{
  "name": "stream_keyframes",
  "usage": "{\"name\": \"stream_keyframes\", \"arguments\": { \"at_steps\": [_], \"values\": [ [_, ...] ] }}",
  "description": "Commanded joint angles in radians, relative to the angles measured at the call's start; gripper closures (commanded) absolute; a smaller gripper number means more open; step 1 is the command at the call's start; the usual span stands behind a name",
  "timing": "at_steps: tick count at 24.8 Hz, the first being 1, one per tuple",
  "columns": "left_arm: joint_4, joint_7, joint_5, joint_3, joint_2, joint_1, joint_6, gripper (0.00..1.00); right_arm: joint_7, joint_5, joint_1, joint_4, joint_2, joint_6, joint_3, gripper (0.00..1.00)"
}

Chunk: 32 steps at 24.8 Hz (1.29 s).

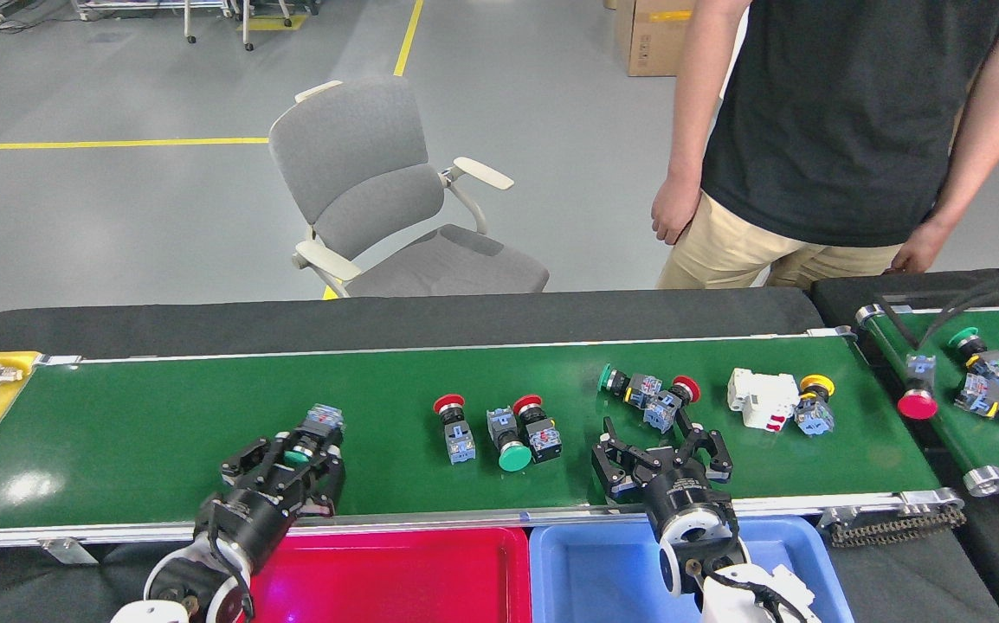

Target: Pick switch part from conveyor to tray

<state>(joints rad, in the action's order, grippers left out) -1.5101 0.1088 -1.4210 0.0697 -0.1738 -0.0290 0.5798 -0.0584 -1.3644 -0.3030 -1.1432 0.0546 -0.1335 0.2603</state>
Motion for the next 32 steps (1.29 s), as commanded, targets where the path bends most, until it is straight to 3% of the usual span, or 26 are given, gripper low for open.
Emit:
{"name": "stream_keyframes", "arguments": {
  "at_steps": [1, 2, 3, 4, 9, 11, 12, 14, 16, 19, 22, 27, 29, 32],
  "values": [
    [-0.084, 0.002, -0.001, -0.008, -0.007, 0.052, 0.189, 0.70, 0.002, 0.007, -0.051, 0.016, -0.002, -0.011, -0.004, 0.00],
    [-0.104, 0.002, -0.001, -0.008, -0.007, 0.072, 0.196, 0.51, 0.003, 0.007, -0.068, 0.034, -0.002, -0.011, -0.004, 0.00],
    [-0.128, 0.002, -0.001, -0.010, -0.004, 0.093, 0.190, 0.15, 0.003, 0.007, -0.094, 0.065, -0.002, -0.011, -0.004, 0.00],
    [-0.144, 0.000, 0.002, -0.011, -0.001, 0.104, 0.178, 0.00, 0.005, 0.007, -0.123, 0.097, -0.001, -0.011, -0.004, 0.00],
    [-0.145, 0.000, 0.002, -0.011, -0.004, 0.104, 0.123, 0.00, 0.008, 0.007, -0.205, 0.240, 0.007, -0.003, 0.002, 0.00],
    [-0.136, -0.001, 0.005, -0.013, -0.001, 0.093, -0.009, 0.00, 0.009, 0.005, -0.228, 0.273, 0.007, -0.003, 0.010, 0.02],
    [-0.133, -0.003, 0.008, -0.013, -0.001, 0.089, -0.119, 0.00, 0.009, 0.005, -0.234, 0.280, 0.008, -0.005, 0.017, 0.11],
    [-0.131, -0.009, 0.011, -0.022, -0.003, 0.086, -0.319, 0.00, 0.009, 0.002, -0.235, 0.280, 0.001, 0.000, 0.040, 0.46],
    [-0.125, -0.009, 0.013, -0.068, -0.009, 0.089, -0.414, 0.00, 0.011, 0.004, -0.234, 0.281, -0.010, 0.002, 0.088, 0.68],
    [-0.114, -0.009, 0.014, -0.137, -0.015, 0.106, -0.413, 0.00, 0.011, 0.007, -0.229, 0.275, -0.018, 0.003, 0.115, 0.87],
    [-0.119, -0.009, 0.017, -0.145, -0.013, 0.112, -0.413, 0.00, 0.011, 0.013, -0.229, 0.253, -0.016, 0.002, 0.114, 0.93],
    [-0.127, -0.009, 0.020, -0.145, -0.018, 0.127, -0.411, 0.00, 0.011, 0.019, -0.166, 0.065, -0.016, 0.003, 0.122, 0.94],
    [-0.130, -0.011, 0.020, -0.145, -0.021, 0.127, -0.411, 0.00, 0.009, 0.014, -0.077, -0.095, -0.018, 0.014, 0.158, 0.94],
    [-0.136, -0.009, 0.020, -0.143, -0.027, 0.127, -0.411, 0.00, 0.012, 0.007, 0.079, -0.317, -0.032, 0.065, 0.341, 0.93]
  ]
}}
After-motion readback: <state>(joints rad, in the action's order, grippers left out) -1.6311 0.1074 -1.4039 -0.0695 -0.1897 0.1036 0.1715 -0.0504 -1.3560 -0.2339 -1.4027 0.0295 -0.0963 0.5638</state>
